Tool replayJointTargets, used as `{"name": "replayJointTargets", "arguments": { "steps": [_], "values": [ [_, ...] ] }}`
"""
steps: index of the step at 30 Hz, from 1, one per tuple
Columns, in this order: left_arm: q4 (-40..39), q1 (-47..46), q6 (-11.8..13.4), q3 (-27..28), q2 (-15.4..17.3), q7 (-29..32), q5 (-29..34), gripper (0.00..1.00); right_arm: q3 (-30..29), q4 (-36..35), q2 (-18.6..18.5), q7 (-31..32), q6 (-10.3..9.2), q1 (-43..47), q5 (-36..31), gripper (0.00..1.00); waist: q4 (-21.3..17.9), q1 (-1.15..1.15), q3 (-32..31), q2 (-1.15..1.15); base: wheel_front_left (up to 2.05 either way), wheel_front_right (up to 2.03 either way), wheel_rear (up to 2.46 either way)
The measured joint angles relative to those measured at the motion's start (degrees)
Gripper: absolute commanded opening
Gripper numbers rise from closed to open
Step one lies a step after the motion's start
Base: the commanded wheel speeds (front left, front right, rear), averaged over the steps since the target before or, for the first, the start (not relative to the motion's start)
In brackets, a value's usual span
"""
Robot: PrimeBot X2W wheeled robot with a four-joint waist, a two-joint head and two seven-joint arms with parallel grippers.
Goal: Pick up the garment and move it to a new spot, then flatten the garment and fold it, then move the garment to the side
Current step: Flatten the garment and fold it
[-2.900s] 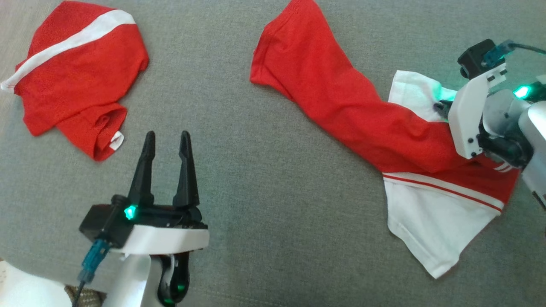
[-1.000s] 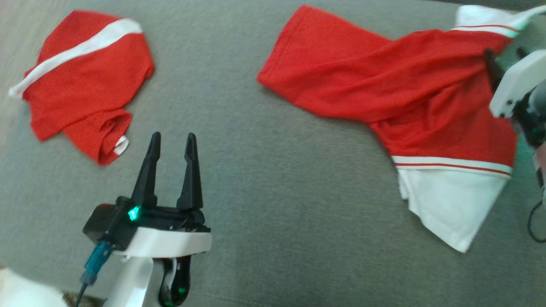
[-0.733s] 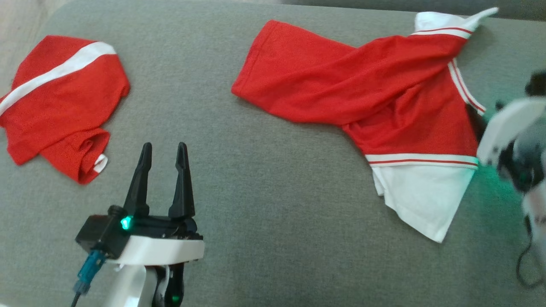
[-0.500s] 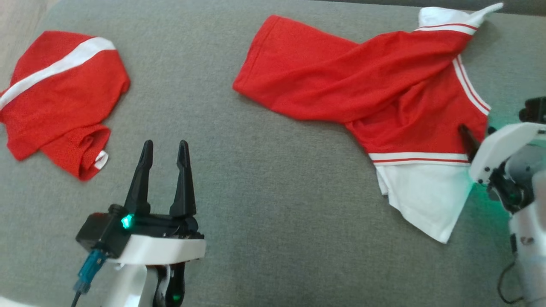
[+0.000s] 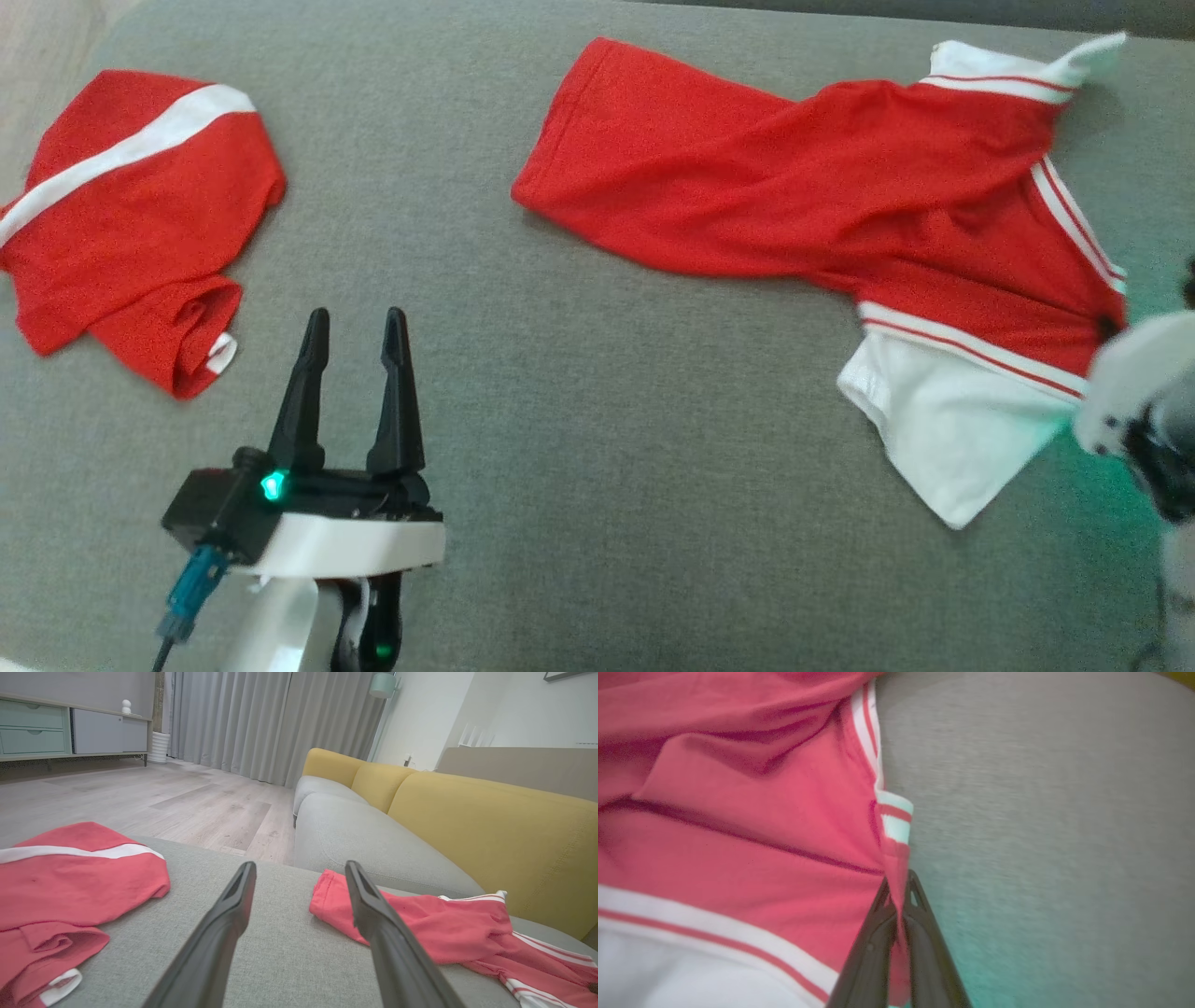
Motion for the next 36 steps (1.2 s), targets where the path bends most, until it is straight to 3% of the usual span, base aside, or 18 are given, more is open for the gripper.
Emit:
{"name": "replayJointTargets", "arguments": {
  "steps": [6, 7, 8, 13, 19, 23, 30, 36],
  "values": [
    [-0.3, 0.0, 0.3, 0.1, 0.3, 0.0, -0.4, 1.00, -6.9, -13.3, 1.2, 3.6, 0.00, 8.6, -3.2, 0.00, -1.6, 0.00, -0.5, 0.00, 0.00, 0.00, 0.00],
    [-0.4, 0.0, 0.5, 0.1, 0.3, 0.0, -0.4, 1.00, -7.5, -14.7, 1.5, 3.5, 0.00, 9.5, -3.9, 0.77, -1.8, 0.00, -0.6, 0.00, 0.00, 0.00, 0.00],
    [-0.5, 0.0, 0.5, 0.1, 0.4, 0.0, -0.4, 1.00, -8.1, -15.7, 2.0, 3.2, 0.00, 10.2, -4.5, 1.00, -1.9, 0.00, -0.6, 0.00, 0.00, 0.00, 0.00],
    [-0.5, 0.2, 0.6, 0.1, 0.7, 0.1, -0.4, 1.00, -6.4, -19.4, 4.0, -4.9, 0.00, 10.8, -4.9, 1.00, -2.5, 0.00, -1.6, 0.00, 0.00, 0.00, 0.00],
    [-0.4, 1.1, 1.0, -0.1, 0.8, 0.5, -0.8, 1.00, 3.9, -22.0, 4.7, -22.3, 0.00, 14.0, -1.6, 1.00, -3.1, 0.00, -4.0, 0.00, 0.00, 0.00, 0.00],
    [0.8, 2.8, 1.1, -0.2, 0.9, 0.5, -0.8, 1.00, 8.3, -22.1, 6.0, -29.1, 0.00, 18.6, 0.6, 1.00, -3.7, -0.01, -5.4, 0.00, 0.00, 0.00, 0.00],
    [2.2, 3.7, 2.1, 0.1, 1.4, 0.6, -0.8, 1.00, 10.1, -22.2, 7.5, -31.6, 0.00, 22.2, 1.2, 1.00, -5.6, 0.00, -6.1, 0.00, 0.00, 0.00, 0.00],
    [9.7, -2.7, 2.9, -0.6, 0.6, 6.8, -2.5, 1.00, 12.5, -23.5, 7.5, -31.5, 0.00, 21.7, 1.2, 1.00, -6.2, 0.00, -4.5, 0.00, 0.00, 0.00, 0.00]
  ]
}}
